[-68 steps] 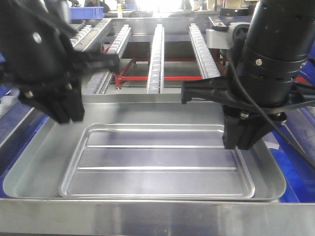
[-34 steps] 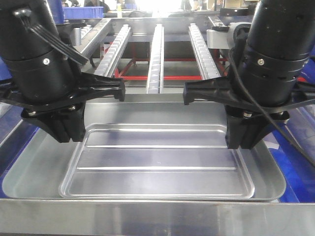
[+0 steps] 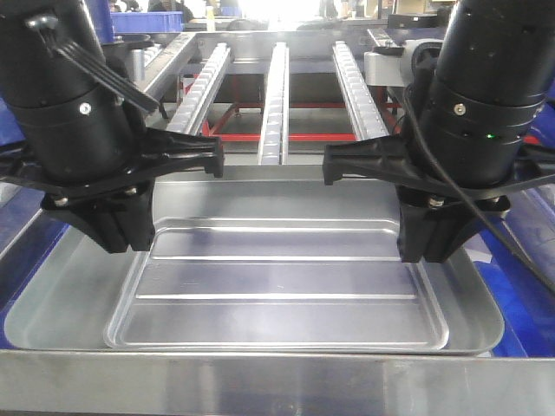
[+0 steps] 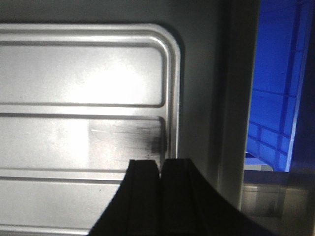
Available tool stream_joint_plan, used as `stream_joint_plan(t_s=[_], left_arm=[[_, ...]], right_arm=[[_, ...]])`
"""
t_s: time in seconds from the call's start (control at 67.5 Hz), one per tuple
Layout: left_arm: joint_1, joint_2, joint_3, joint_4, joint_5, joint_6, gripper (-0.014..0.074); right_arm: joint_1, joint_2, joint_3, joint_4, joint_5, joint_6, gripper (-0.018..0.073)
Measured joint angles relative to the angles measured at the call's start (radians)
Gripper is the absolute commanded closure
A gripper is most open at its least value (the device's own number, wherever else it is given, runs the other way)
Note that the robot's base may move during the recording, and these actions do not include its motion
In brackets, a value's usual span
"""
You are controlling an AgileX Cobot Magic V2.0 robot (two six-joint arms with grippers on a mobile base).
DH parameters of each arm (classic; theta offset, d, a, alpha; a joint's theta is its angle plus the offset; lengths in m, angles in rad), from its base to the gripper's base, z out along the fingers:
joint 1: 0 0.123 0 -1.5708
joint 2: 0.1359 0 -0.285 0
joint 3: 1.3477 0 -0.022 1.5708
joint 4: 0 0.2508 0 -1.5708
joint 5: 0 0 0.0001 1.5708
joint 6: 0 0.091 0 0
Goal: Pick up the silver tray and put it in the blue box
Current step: 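Lower both grippers, open, to the tray's two side rims, then close both grippers on the tray's side rims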
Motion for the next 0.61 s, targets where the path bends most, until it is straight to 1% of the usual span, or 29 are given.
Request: stream_joint_plan(t_s=[0.059,0.148,0.193,0.385,0.504,0.607], left_arm=[[0.0,0.014,0.0,-0.005,0.0,0.0,0.0388],[0.0,0.029,0.0,-0.023,0.0,0.0,0.0387],[0.0,0.034,0.0,-0.023,0.0,0.0,0.0393],[0.0,0.04,0.0,-0.027,0.0,0.0,0.0405],[0.0,0.04,0.0,-0.027,0.0,0.0,0.0405],[0.0,0.04,0.0,-0.027,-0.002,0.0,0.0405]], right_arm=[[0.0,0.0,0.0,0.0,0.0,0.0,0.0389],[0.0,0.0,0.0,0.0,0.0,0.0,0.0302],[0.0,0.0,0.0,0.0,0.0,0.0,0.0275],[-0.002,0.004,0.0,0.0,0.0,0.0,0.0222],[-0.022,0.006,0.0,0.0,0.0,0.0,0.0178],[-0.032,0.006,0.0,0.0,-0.01,0.0,0.0176]])
